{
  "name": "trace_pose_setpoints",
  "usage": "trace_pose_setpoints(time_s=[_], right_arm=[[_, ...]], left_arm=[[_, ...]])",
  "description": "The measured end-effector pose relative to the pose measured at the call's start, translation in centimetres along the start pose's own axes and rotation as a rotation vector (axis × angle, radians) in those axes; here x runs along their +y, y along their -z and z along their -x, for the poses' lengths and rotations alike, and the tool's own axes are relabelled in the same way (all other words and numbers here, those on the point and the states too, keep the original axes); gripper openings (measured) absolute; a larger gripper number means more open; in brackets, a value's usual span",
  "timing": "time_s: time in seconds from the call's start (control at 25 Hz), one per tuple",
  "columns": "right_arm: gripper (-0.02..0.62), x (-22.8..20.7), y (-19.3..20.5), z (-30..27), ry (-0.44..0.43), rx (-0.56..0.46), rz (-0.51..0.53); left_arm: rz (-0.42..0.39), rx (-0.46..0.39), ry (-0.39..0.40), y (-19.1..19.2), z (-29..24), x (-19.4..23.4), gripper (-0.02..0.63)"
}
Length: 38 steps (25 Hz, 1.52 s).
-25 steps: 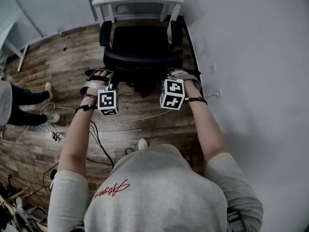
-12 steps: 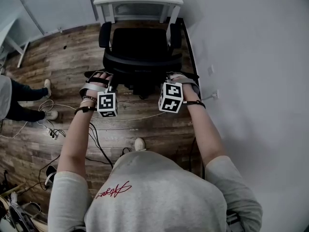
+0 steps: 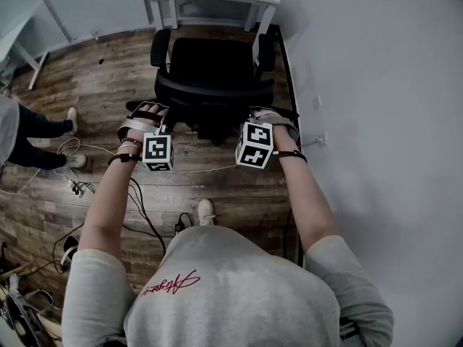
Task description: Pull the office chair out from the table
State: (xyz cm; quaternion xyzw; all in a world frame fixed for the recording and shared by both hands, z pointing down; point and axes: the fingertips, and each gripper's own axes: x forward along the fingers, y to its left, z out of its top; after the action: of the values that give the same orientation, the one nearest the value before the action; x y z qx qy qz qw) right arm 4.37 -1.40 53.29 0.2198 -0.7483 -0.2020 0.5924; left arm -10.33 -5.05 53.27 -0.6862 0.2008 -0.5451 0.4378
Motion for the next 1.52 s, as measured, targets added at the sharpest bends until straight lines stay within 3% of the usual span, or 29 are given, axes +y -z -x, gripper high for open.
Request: trace_pose_setpoints(time_s=[1.52], right_arm=[[0.1,7.7,0.0,5.0,-0.007,0.002,0.006]], left_arm=[[0.016,-0.011,0.002,-4.1,6.8,-5.2,0.069]])
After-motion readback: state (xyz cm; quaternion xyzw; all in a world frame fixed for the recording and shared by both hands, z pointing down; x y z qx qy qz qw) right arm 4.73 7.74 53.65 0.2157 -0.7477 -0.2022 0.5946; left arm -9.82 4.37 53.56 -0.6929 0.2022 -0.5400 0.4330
